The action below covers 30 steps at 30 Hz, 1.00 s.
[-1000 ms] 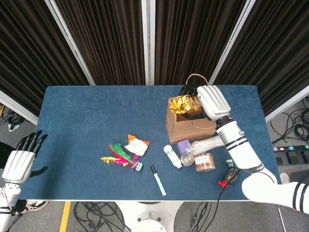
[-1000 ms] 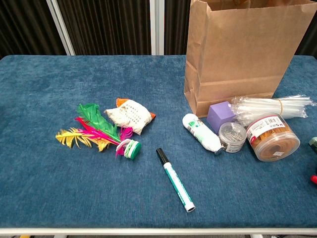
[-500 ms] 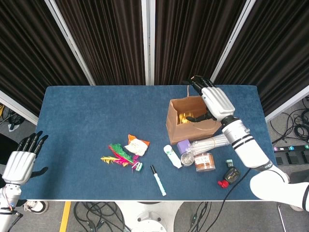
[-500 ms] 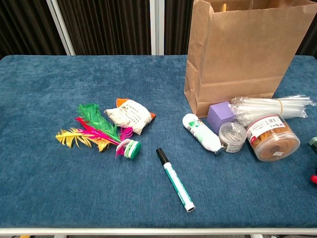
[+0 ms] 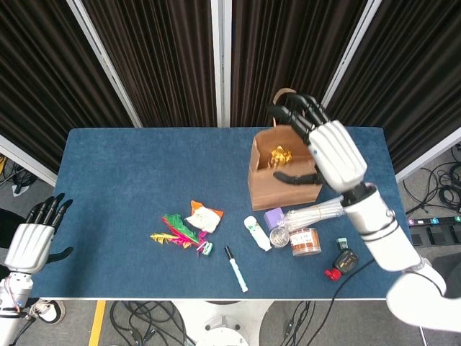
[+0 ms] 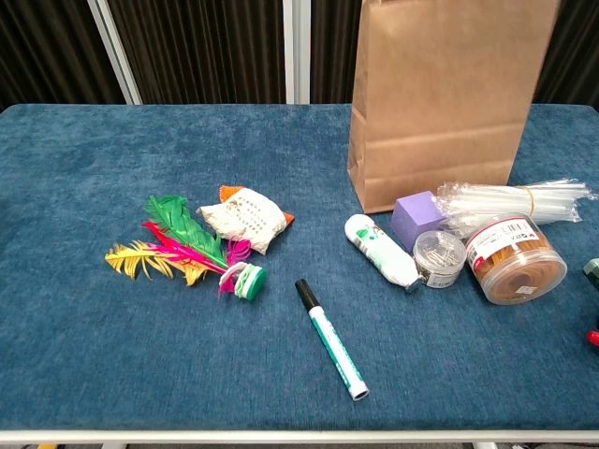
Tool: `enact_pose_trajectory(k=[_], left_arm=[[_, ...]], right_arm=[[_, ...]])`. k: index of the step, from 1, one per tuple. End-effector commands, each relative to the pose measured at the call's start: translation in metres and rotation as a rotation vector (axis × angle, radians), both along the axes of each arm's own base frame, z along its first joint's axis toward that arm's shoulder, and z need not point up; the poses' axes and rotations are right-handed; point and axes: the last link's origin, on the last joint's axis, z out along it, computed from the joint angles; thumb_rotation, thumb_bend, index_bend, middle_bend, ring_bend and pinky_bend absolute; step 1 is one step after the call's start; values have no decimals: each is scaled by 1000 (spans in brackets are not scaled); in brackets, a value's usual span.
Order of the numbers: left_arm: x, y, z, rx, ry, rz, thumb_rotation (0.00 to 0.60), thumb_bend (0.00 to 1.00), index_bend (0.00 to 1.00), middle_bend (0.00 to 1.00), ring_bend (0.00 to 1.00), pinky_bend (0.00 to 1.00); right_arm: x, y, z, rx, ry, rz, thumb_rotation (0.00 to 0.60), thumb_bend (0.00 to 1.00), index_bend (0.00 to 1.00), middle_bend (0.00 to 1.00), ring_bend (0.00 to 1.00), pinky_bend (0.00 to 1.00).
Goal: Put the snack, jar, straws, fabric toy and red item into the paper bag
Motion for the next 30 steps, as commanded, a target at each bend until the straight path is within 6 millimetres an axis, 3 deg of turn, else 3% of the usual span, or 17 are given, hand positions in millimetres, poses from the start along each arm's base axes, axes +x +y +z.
enact_pose_trajectory(k=[1,7,11,16,24,30], left_arm=[[0,-1,-1,-2,0,-1,600,92,109,120,27,136],[0,-4,0,1,-2,-5,600,92,109,120,27,136],[1,-5,-1,-1,-2,-9,600,92,109,120,27,136],[1,-7,-4,-4,-2,-10,600,91,109,120,26,135],[-1,-8,-4,-2,2,-1,600,91,109,120,27,136],[-6,-10,-4,-4,6,12,600,91,110,120,27,136]], right_arm=[[-18,52,0,-5,123,54,600,0,163,234,80,112],[-96,90,-19,48,392,-84,600,0,325,316,192,231],[-149,93,-27,38,516,-188,600,0,342,327,205,250],[-201,90,-38,52,566,-305,600,0,342,327,205,250],[-241,95,-72,190,488,-419,600,0,338,320,186,255],[-248,90,-98,247,445,-447,600,0,312,312,167,245]])
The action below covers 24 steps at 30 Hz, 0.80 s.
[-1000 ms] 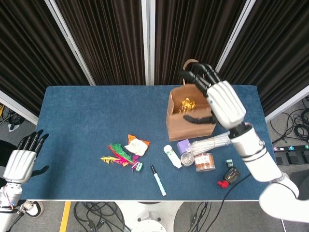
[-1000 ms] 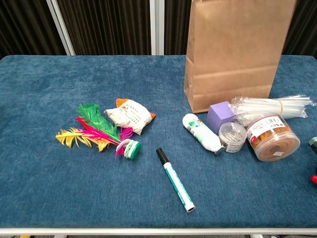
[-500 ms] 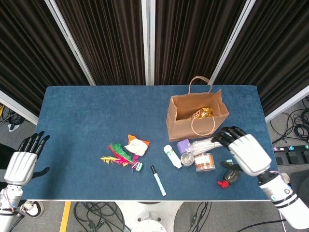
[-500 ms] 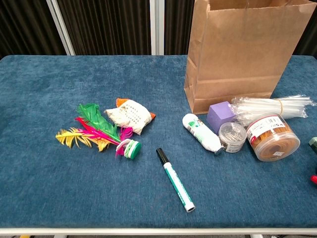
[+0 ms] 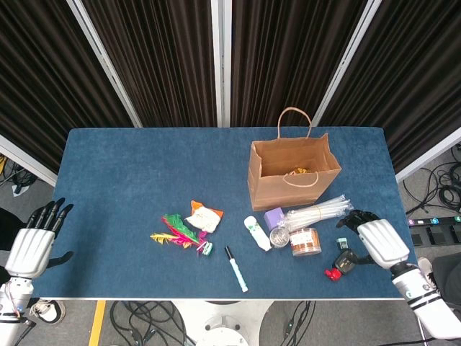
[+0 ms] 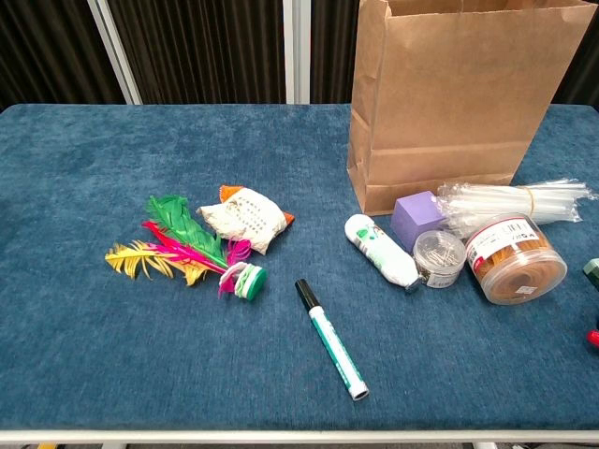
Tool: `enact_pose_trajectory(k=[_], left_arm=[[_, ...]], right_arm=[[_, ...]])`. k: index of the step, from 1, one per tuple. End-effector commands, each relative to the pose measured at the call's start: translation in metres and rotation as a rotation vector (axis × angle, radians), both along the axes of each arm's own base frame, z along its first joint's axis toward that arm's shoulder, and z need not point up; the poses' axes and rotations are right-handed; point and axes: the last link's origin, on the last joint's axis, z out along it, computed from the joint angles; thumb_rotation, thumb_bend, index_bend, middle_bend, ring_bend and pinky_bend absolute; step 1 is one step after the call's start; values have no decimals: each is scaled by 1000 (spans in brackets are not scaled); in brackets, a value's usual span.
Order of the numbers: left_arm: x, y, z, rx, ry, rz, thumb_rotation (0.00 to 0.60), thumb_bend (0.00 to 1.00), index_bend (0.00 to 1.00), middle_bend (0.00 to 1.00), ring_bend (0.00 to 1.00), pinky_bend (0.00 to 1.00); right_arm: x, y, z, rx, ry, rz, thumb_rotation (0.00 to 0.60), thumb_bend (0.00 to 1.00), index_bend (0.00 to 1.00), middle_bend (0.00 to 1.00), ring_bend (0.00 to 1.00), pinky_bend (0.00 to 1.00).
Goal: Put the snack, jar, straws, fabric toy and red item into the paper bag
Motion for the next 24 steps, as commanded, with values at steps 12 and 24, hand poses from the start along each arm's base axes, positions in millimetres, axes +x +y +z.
enact_pose_trajectory(k=[12,24], left_arm=[[-8,0,3,9,2,11,600,91,109,120,27,136],[-10,0,5,12,2,12,600,92,109,120,26,136]], right_arm=[[-2,-21,-60,67,-136,-112,600,0,289,311,158,240],[2,-28,-85,108,-150,-135,600,0,267,293,141,223]])
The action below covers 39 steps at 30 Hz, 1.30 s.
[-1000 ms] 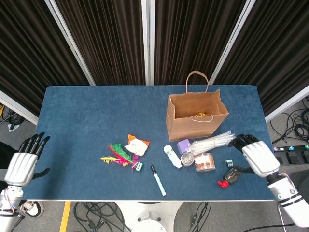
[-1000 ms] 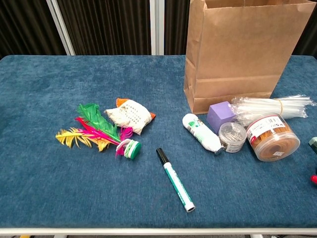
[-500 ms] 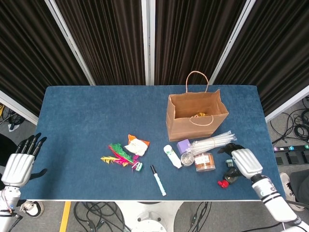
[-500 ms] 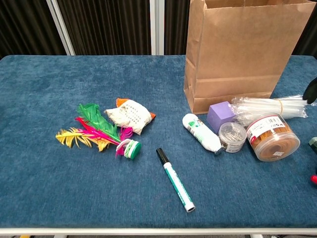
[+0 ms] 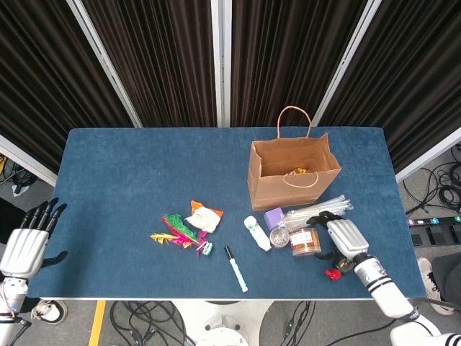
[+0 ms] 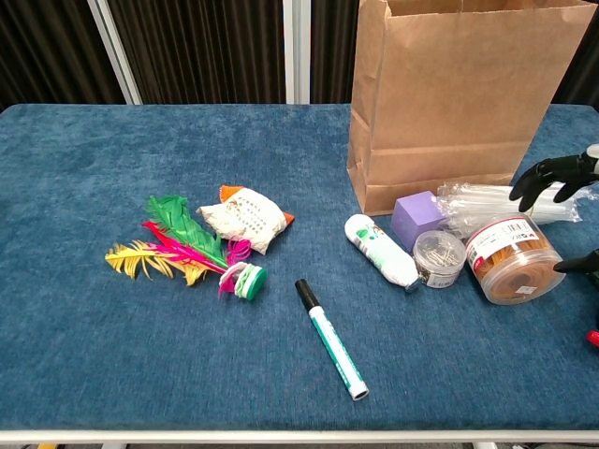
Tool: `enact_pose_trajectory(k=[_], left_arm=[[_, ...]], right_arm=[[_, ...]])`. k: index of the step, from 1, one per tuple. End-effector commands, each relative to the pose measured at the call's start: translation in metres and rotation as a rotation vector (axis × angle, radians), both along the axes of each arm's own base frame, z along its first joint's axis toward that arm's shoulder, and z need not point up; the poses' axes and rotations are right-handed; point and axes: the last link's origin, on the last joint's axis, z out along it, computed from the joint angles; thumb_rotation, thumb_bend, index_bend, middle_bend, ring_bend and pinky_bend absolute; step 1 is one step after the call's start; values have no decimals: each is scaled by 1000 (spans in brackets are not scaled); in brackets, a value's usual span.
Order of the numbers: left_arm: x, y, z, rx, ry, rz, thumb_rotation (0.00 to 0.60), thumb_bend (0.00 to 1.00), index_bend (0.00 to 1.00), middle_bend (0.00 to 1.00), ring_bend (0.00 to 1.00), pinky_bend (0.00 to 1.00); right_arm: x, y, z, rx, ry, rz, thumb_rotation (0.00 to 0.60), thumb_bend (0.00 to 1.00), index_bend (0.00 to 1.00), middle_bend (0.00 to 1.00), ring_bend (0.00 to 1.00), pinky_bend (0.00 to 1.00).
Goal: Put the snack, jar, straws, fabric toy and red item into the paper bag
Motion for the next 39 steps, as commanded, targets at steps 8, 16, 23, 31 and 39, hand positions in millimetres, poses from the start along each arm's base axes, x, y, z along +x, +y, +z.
enact_pose_trajectory(k=[8,16,23,31,39], left_arm=[[-1,-1,-2,-4,-2,4,600,92,110,120,27,136],[-3,-3,-2,5,-1,12,600,91,109,120,27,136],[-5,-3,-2,5,-6,17,600,92,110,120,27,136],[-5,-4,-3,4,-8,16,600,91,109,120,26,136],[1,-1,-1,16,-5,1,600,92,109,120,27,136]], right_arm=[[0,7,-6,46,33,8,600,0,271,300,154,225],[1,4,-13,50,58,17,600,0,286,306,163,235],[5,2,-17,14,68,23,600,48,405,369,255,335],[10,5,-12,-29,57,42,600,175,538,465,351,447],[63,26,32,-136,-55,224,600,179,542,468,355,453]])
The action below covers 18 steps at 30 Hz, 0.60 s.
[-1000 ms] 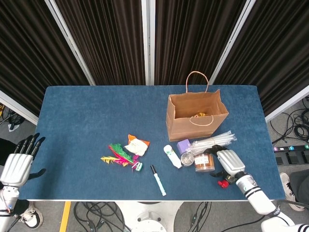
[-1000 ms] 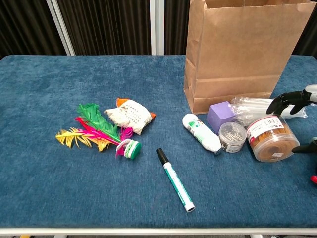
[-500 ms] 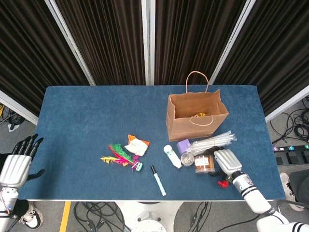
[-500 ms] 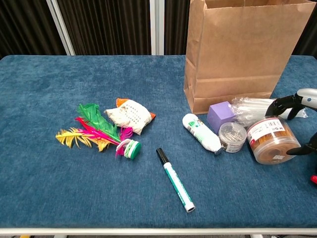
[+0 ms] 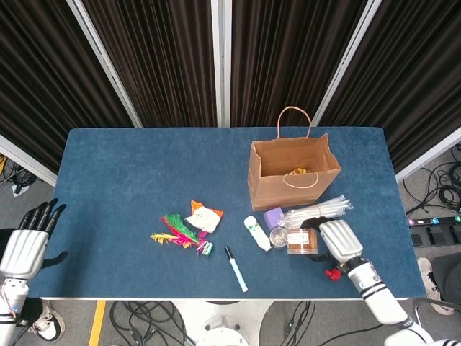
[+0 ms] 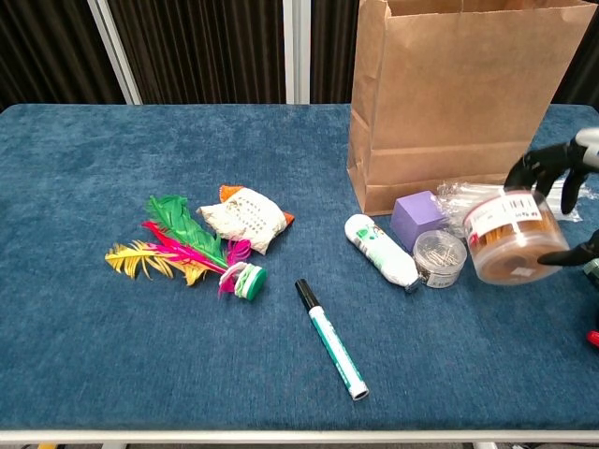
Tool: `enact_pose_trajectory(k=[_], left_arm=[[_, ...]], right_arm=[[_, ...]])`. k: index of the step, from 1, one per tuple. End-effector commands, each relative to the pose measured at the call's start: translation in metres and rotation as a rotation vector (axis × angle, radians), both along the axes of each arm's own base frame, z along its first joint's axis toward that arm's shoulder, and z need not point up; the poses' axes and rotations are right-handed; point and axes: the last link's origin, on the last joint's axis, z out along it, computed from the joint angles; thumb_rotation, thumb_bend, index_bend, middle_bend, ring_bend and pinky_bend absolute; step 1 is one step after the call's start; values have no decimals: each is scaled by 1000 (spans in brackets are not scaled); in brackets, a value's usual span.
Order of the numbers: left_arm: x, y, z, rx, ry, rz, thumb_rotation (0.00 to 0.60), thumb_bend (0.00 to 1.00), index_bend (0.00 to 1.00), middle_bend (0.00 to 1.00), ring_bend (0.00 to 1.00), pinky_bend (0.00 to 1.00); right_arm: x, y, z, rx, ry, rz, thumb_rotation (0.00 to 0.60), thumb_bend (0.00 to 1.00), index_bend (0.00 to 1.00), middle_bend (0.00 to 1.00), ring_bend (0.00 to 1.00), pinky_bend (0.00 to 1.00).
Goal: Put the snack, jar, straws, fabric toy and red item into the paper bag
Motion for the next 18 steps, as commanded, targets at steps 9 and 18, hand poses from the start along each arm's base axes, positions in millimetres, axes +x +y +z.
enact_pose_trajectory(k=[9,18], left_arm=[[10,0,0,3,5,-26,600,91,109,120,26,136],[12,3,2,1,12,-28,600,91,109,120,27,136]], right_arm=[[111,20,95,-239,-154,377,600,180,554,475,364,461],[171,-6,141,-561,-183,555,600,188,554,471,363,461]])
